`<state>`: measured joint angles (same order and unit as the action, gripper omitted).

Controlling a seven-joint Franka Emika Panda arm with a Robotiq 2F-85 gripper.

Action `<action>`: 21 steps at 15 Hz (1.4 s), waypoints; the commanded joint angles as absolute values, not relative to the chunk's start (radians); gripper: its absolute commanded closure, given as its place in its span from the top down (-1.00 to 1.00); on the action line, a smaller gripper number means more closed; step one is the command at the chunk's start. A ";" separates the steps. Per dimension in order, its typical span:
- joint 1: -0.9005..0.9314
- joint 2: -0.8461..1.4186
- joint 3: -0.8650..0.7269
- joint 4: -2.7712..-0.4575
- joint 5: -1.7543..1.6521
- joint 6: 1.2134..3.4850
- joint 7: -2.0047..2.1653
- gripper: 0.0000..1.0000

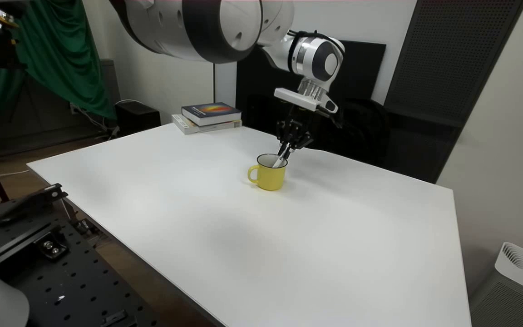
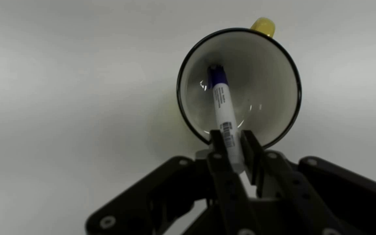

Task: Take the marker from the mug and put it on the table

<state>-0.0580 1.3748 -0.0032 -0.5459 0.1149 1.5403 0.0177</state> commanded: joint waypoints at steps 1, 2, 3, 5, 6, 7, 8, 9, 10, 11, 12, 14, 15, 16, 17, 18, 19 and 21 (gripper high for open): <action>-0.054 1.392 -0.014 -0.481 0.109 1.503 0.058 -0.91; -0.053 1.380 -0.012 -0.480 0.114 1.491 0.061 -0.91; -0.051 1.366 -0.010 -0.479 0.117 1.480 0.068 -0.91; -0.045 1.339 -0.009 -0.475 0.120 1.468 0.080 -0.91; -0.041 1.323 -0.010 -0.473 0.120 1.462 0.090 -0.91; -0.038 1.310 -0.010 -0.470 0.119 1.456 0.096 -0.91; -0.035 1.294 -0.010 -0.469 0.119 1.447 0.102 -0.91; -0.031 1.279 -0.013 -0.467 0.117 1.442 0.110 -0.91; -0.028 1.262 -0.014 -0.467 0.116 1.430 0.116 -0.91; -0.026 1.245 -0.012 -0.470 0.116 1.414 0.119 -0.91; -0.022 1.229 -0.011 -0.474 0.116 1.392 0.120 -0.91; -0.013 1.209 -0.004 -0.485 0.119 1.341 0.106 -0.91; -0.006 1.204 0.000 -0.488 0.121 1.318 0.100 -0.91; 0.000 1.204 0.006 -0.494 0.125 1.291 0.090 -0.91; 0.007 1.207 0.010 -0.496 0.127 1.271 0.089 -0.91; 0.012 1.215 0.017 -0.499 0.130 1.252 0.084 -0.91; 0.016 1.222 0.022 -0.504 0.133 1.234 0.086 -0.91; 0.027 1.241 0.023 -0.511 0.129 1.205 0.088 -0.91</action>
